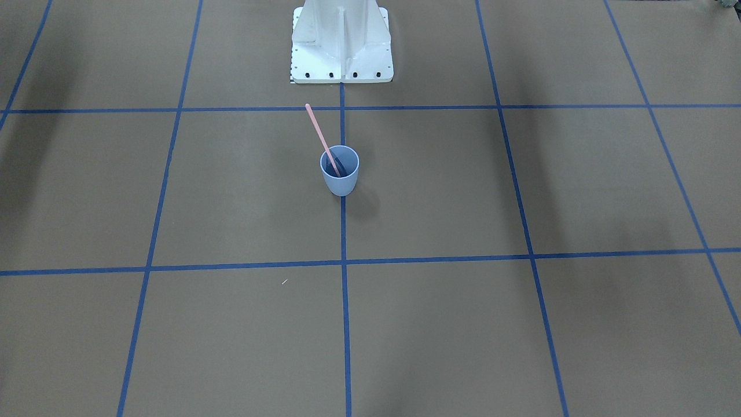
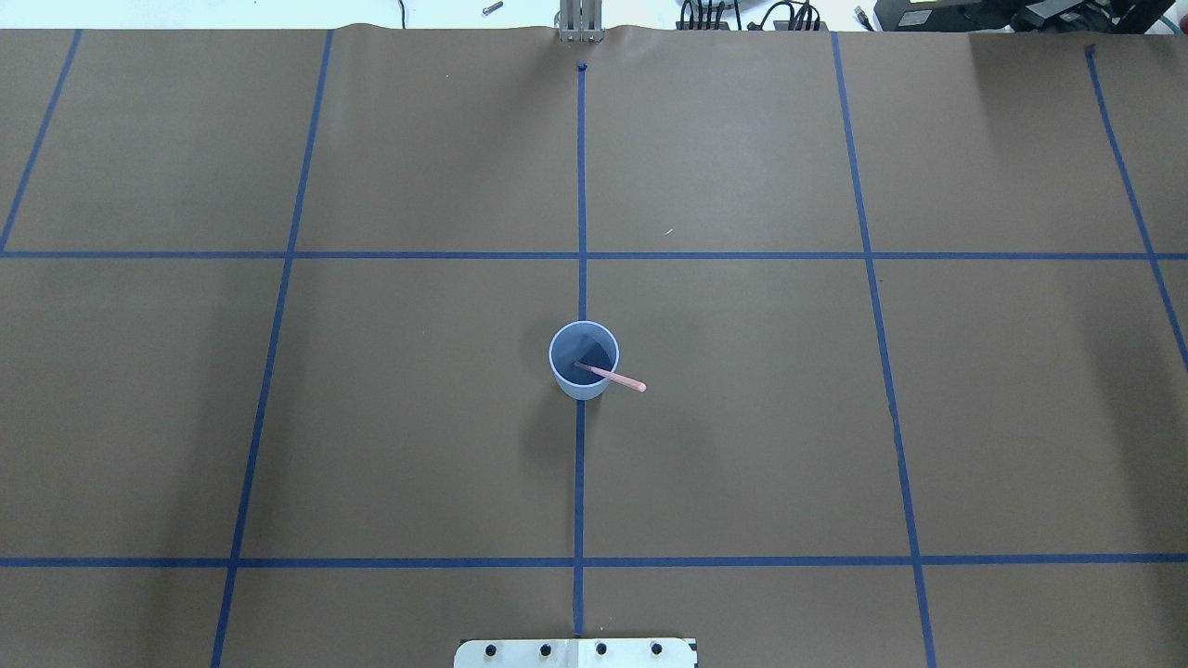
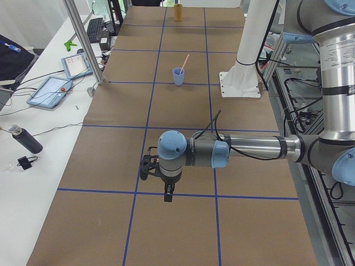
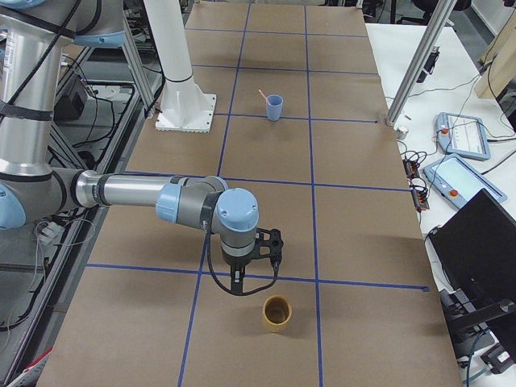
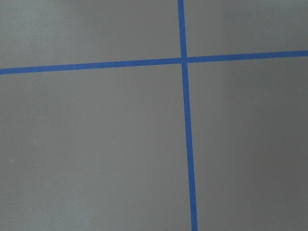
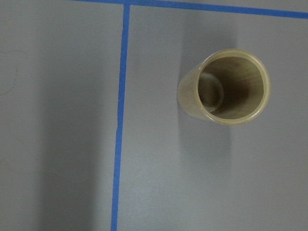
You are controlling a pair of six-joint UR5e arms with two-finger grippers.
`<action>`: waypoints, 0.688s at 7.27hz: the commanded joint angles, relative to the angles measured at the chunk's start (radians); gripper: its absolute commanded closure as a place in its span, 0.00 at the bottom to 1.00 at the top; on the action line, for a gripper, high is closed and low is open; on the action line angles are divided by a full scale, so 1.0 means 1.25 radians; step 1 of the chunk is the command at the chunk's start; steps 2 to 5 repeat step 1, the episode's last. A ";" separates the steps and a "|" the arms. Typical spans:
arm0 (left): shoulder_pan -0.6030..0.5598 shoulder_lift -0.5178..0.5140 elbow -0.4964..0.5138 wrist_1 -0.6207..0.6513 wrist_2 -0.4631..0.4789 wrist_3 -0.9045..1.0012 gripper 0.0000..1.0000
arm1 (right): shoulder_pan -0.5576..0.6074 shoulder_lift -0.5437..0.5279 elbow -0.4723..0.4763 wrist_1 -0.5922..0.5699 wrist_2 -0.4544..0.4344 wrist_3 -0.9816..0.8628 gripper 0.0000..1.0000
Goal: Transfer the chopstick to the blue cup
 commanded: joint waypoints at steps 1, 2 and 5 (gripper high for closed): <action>0.000 0.001 0.000 0.001 0.000 0.001 0.02 | -0.001 0.000 -0.001 -0.001 0.002 0.000 0.00; 0.000 0.001 0.000 0.001 0.000 0.001 0.02 | -0.001 0.000 -0.001 -0.001 0.002 0.000 0.00; 0.000 0.001 0.000 0.001 0.000 0.001 0.02 | -0.001 0.000 -0.001 -0.001 0.002 0.000 0.00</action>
